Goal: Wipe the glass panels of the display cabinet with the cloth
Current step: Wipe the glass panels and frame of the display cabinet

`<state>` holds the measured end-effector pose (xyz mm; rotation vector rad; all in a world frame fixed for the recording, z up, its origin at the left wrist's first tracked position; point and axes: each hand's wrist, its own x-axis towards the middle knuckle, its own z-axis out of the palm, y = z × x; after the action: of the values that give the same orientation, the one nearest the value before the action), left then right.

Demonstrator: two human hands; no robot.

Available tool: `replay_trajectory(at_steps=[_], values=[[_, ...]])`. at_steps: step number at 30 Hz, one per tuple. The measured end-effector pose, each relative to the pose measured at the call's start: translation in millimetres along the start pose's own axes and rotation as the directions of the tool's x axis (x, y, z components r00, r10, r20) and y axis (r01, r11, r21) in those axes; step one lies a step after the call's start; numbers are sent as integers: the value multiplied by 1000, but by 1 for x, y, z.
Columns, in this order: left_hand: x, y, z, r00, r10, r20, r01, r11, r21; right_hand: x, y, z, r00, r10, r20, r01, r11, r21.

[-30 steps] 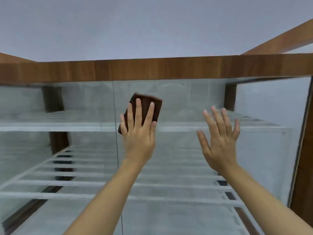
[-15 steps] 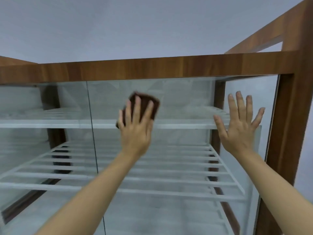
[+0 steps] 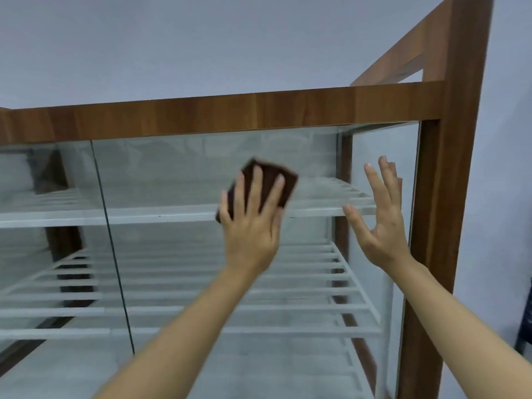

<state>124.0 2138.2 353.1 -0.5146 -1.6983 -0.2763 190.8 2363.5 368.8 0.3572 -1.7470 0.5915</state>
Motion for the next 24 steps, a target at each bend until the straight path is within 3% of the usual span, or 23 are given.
replay_trajectory(at_steps=[3, 4, 6, 10, 13, 15, 17, 18, 19, 22, 24], values=[[-80, 28, 9, 933, 337, 130, -341, 940, 12, -12, 3, -6, 999, 19, 39, -20, 1000, 23], [-82, 28, 10, 910, 390, 140, -395, 919, 6, -17, 5, -8, 999, 24, 42, -25, 999, 35], [-43, 33, 8, 930, 351, 109, -352, 936, -9, -24, 7, -15, 999, 32, 37, -34, 997, 69], [63, 61, 3, 992, 125, 22, -124, 991, -50, -26, 3, -22, 998, 65, 3, -65, 984, 167], [51, 83, 13, 999, 38, -8, -39, 996, -75, -26, 5, -24, 997, 52, -64, -40, 984, 172], [6, 91, 21, 957, 289, 30, -287, 956, -51, -26, 6, -27, 997, 32, -71, -21, 988, 155], [-21, 84, 28, 791, 604, 97, -606, 795, -10, -26, 6, -33, 998, 33, -60, -24, 988, 154], [-14, 79, 28, 746, 658, 100, -660, 751, -16, -25, 5, -35, 998, 33, -56, -24, 987, 157], [0, 78, 27, 759, 645, 82, -646, 763, -24, -25, 4, -37, 998, 31, -54, -22, 987, 157], [52, 89, 15, 922, 386, 42, -382, 921, -69, -27, 1, -37, 997, 54, -52, -46, 989, 141], [57, 100, 13, 958, 285, 38, -281, 955, -96, -33, 0, -34, 994, 82, -69, -73, 990, 122]])
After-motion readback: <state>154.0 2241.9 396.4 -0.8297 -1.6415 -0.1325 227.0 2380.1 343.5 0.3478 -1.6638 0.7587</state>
